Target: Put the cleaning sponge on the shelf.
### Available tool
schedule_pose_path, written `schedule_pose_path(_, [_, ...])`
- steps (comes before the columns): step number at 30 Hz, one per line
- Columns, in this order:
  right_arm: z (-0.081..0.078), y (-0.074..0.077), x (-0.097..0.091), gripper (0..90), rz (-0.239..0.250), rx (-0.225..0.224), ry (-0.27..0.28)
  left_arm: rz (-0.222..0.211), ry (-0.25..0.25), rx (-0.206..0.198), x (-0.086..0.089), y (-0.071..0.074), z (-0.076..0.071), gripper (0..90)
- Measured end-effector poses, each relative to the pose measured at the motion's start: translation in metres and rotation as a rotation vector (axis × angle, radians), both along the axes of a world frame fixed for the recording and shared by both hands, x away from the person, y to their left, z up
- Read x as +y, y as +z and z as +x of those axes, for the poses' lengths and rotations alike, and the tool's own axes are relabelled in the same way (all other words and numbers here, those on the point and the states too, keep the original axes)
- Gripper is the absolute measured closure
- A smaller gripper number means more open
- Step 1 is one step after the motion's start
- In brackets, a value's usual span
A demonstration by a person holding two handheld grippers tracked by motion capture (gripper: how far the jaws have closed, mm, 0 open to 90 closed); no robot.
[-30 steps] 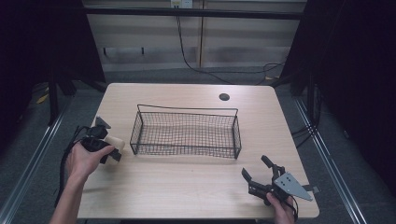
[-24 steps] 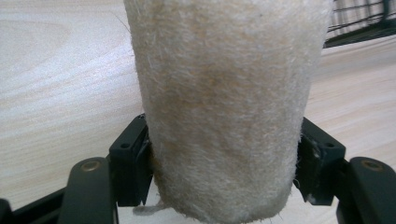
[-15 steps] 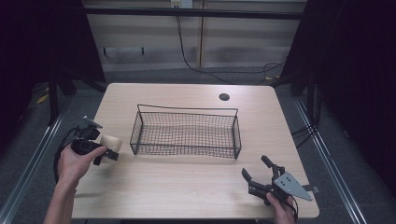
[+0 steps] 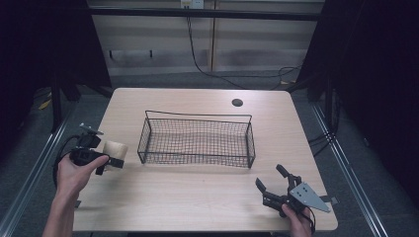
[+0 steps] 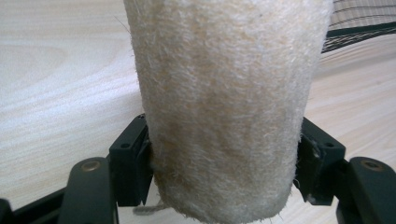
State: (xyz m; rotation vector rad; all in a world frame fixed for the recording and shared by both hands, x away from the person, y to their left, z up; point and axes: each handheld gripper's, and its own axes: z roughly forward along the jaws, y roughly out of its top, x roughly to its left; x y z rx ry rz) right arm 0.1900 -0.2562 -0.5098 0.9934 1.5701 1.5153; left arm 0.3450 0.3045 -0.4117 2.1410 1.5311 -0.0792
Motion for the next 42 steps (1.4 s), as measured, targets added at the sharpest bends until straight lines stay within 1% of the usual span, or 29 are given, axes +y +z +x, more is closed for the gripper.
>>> schedule_pose_path(1, [0.0,0.0,0.0,13.3,0.0,0.0,0.001,0.0,0.0,0.0,0.0,0.0,0.0,32.6])
schedule_pose_path(2, [0.0,0.0,0.0,13.3,0.0,0.0,0.001,-0.018,0.002,-0.01,0.001,0.004,-0.002,32.6])
schedule_pose_path(3, [0.0,0.0,0.0,13.4,0.0,0.0,-0.002,-0.026,-0.008,-0.017,0.001,0.006,-0.002,32.6])
schedule_pose_path(4, [0.0,0.0,0.0,13.4,-0.001,0.0,-0.004,-0.033,-0.007,-0.024,0.001,0.008,-0.003,32.6])
schedule_pose_path(5, [0.0,0.0,0.0,13.4,0.0,0.001,-0.004,-0.033,-0.014,-0.033,0.001,0.008,-0.003,32.6])
schedule_pose_path(7, [0.0,0.0,0.0,13.4,-0.003,-0.002,-0.005,-0.038,-0.018,-0.028,0.001,0.01,-0.004,32.6])
schedule_pose_path(9, [0.0,0.0,0.0,13.4,-0.003,-0.001,-0.005,-0.031,-0.028,-0.034,0.0,0.01,-0.004,32.6])
schedule_pose_path(11, [0.0,0.0,0.0,13.4,-0.004,-0.002,-0.004,-0.032,-0.037,-0.049,0.001,0.012,-0.004,32.6])
schedule_pose_path(12, [0.0,0.0,0.0,13.4,-0.004,-0.001,-0.005,-0.035,-0.032,-0.049,0.001,0.013,-0.005,32.6])
schedule_pose_path(13, [0.0,0.0,0.0,13.4,-0.002,0.001,-0.003,-0.037,-0.026,-0.059,0.0,0.014,-0.005,32.6])
schedule_pose_path(16, [0.0,0.0,0.0,13.3,-0.001,0.0,-0.006,-0.044,-0.031,-0.067,0.0,0.018,-0.006,32.6])
schedule_pose_path(17, [0.0,0.0,0.0,13.4,0.002,-0.001,-0.005,-0.058,-0.031,-0.085,-0.001,0.022,-0.009,32.6])
schedule_pose_path(18, [0.0,0.0,0.0,13.4,0.004,-0.002,-0.007,-0.065,-0.039,-0.085,-0.001,0.024,-0.01,32.5])
schedule_pose_path(20, [0.0,0.0,0.0,13.4,0.004,-0.002,-0.009,-0.068,-0.041,-0.09,-0.002,0.026,-0.011,32.5])
schedule_pose_path(21, [0.0,0.0,0.0,13.4,0.004,-0.002,-0.007,-0.071,-0.027,-0.1,-0.003,0.028,-0.013,32.6])
schedule_pose_path(22, [0.0,0.0,0.0,13.4,0.003,-0.001,-0.003,-0.07,-0.038,-0.109,-0.004,0.032,-0.014,32.5])
schedule_pose_path(23, [0.0,0.0,0.0,13.4,0.004,-0.001,-0.003,-0.075,-0.034,-0.114,-0.005,0.035,-0.015,32.6])
schedule_pose_path(24, [0.0,0.0,0.0,13.4,0.005,-0.002,-0.007,-0.069,-0.048,-0.114,-0.005,0.037,-0.016,32.6])
schedule_pose_path(26, [0.0,0.0,0.0,13.3,0.005,-0.002,-0.007,-0.069,-0.048,-0.122,-0.006,0.04,-0.017,32.6])
schedule_pose_path(31, [0.0,0.0,0.0,13.3,0.003,0.0,-0.006,-0.072,-0.065,-0.141,-0.012,0.046,-0.018,32.6])
schedule_pose_path(32, [0.0,0.0,0.0,13.4,0.003,0.0,-0.004,-0.071,-0.07,-0.144,-0.013,0.047,-0.018,32.6])
schedule_pose_path(33, [0.0,0.0,0.0,13.3,0.003,-0.001,-0.004,-0.077,-0.061,-0.142,-0.016,0.047,-0.017,32.6])
schedule_pose_path(35, [0.0,0.0,0.0,13.3,0.003,0.0,-0.007,-0.061,-0.076,-0.129,-0.017,0.047,-0.016,32.6])
schedule_pose_path(36, [0.0,0.0,0.0,13.4,0.002,-0.001,-0.006,-0.06,-0.068,-0.125,-0.019,0.047,-0.014,32.6])
schedule_pose_path(38, [0.0,0.0,0.0,13.4,0.003,0.0,-0.006,-0.065,-0.071,-0.117,-0.024,0.049,-0.011,32.6])
schedule_pose_path(39, [0.0,0.0,0.0,13.4,0.003,-0.001,-0.007,-0.059,-0.088,-0.114,-0.025,0.05,-0.01,32.6])
schedule_pose_path(40, [0.0,0.0,0.0,13.4,0.003,-0.001,-0.007,-0.067,-0.076,-0.116,-0.028,0.05,-0.009,32.6])
schedule_pose_path(41, [0.0,0.0,0.0,13.4,0.003,-0.001,-0.007,-0.067,-0.076,-0.116,-0.028,0.05,-0.009,32.6])
schedule_pose_path(42, [0.0,0.0,0.0,13.4,0.001,-0.001,-0.006,-0.063,-0.095,-0.111,-0.032,0.051,-0.007,32.6])
